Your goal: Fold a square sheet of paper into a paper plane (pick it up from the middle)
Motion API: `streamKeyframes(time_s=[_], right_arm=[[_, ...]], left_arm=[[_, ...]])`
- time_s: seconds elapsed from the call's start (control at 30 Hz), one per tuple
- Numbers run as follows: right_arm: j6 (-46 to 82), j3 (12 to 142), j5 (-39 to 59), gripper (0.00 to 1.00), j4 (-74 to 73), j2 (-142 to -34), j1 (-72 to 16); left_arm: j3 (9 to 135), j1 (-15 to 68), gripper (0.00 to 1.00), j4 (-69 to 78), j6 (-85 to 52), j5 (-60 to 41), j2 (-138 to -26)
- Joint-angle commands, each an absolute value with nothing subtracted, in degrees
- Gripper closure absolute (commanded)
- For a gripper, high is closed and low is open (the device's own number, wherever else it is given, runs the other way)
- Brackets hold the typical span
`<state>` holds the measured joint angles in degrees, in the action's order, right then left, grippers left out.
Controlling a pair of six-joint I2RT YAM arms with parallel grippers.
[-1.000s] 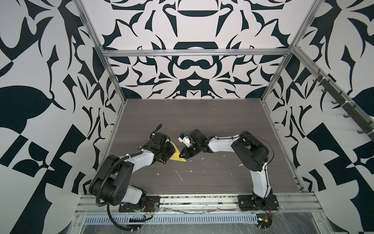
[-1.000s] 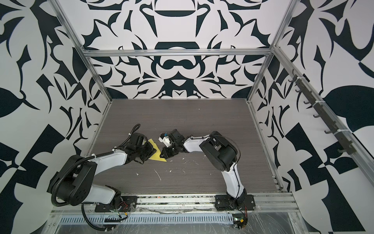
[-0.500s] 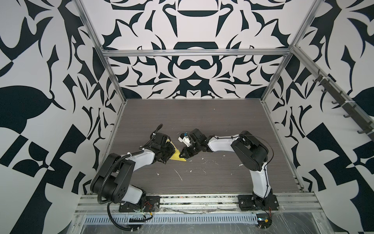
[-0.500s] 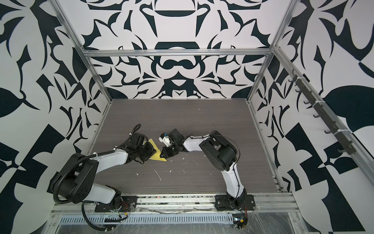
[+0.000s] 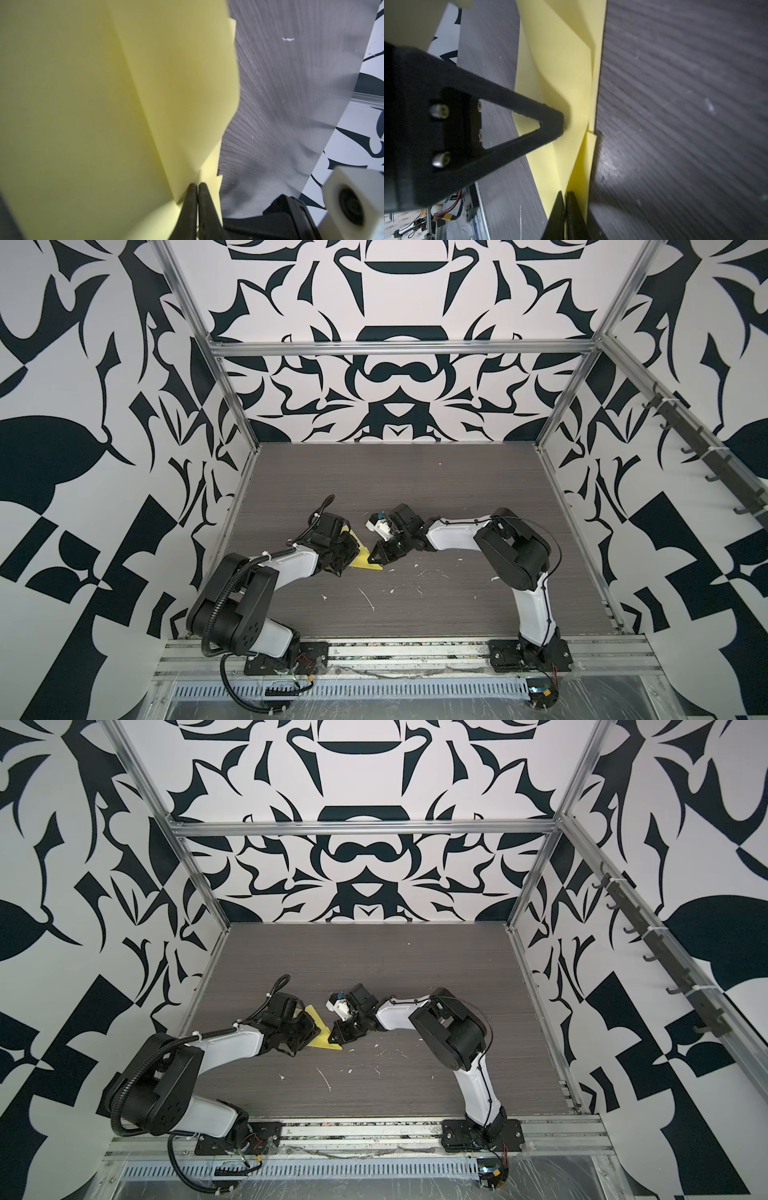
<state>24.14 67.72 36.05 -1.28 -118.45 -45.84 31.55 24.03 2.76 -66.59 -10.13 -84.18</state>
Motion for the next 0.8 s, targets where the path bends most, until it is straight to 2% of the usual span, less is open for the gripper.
streamKeyframes(time_s=[0.0,0.53,0.77], right_arm=[[24.3,65.8,28.6,0.90,7.5,-122.7,-45.8],[24.3,65.4,27.3,0.89,7.3,-121.9,-45.7],[25.5,65.7,25.9,0.79,6.2,-116.7,-45.4]], left_arm=[[32.6,24.1,0.91,1.8,-66.5,-9.1,-85.4],[33.0,24.1,0.91,1.0,-65.3,-9.4,-87.3],[33.5,24.1,0.94,-1.9,-65.4,-8.8,-88.8]])
